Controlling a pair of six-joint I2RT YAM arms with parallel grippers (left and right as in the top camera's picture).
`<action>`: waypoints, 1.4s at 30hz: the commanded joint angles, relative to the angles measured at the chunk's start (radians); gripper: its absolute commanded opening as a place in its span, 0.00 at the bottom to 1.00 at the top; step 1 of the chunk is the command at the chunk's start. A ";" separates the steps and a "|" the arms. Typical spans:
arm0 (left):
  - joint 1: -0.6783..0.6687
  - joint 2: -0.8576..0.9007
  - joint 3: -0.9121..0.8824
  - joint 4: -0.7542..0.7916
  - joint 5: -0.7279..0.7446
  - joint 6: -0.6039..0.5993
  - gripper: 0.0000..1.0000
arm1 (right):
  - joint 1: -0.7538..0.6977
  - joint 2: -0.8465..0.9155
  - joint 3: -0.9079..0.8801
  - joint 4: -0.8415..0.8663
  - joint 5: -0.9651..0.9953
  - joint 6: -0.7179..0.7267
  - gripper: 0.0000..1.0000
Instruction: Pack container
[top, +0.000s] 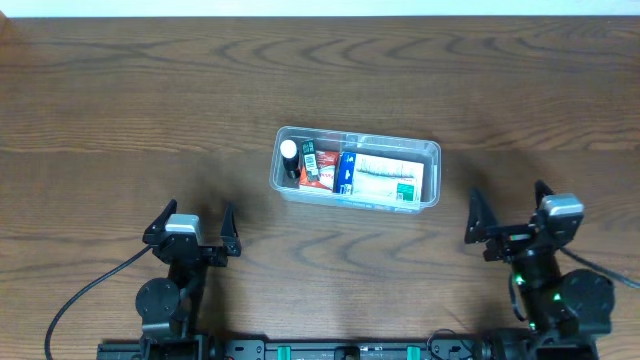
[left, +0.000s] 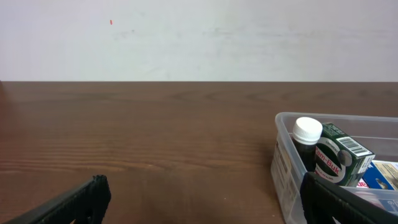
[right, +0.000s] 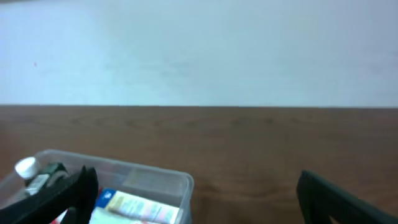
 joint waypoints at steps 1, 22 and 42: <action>0.006 -0.005 -0.029 -0.014 -0.001 0.017 0.98 | 0.007 -0.045 -0.095 0.070 -0.030 -0.066 0.99; 0.006 -0.005 -0.029 -0.014 -0.001 0.017 0.98 | 0.007 -0.116 -0.394 0.282 -0.019 -0.066 0.99; 0.006 -0.005 -0.029 -0.014 -0.001 0.017 0.98 | 0.008 -0.233 -0.393 0.172 0.060 -0.089 0.99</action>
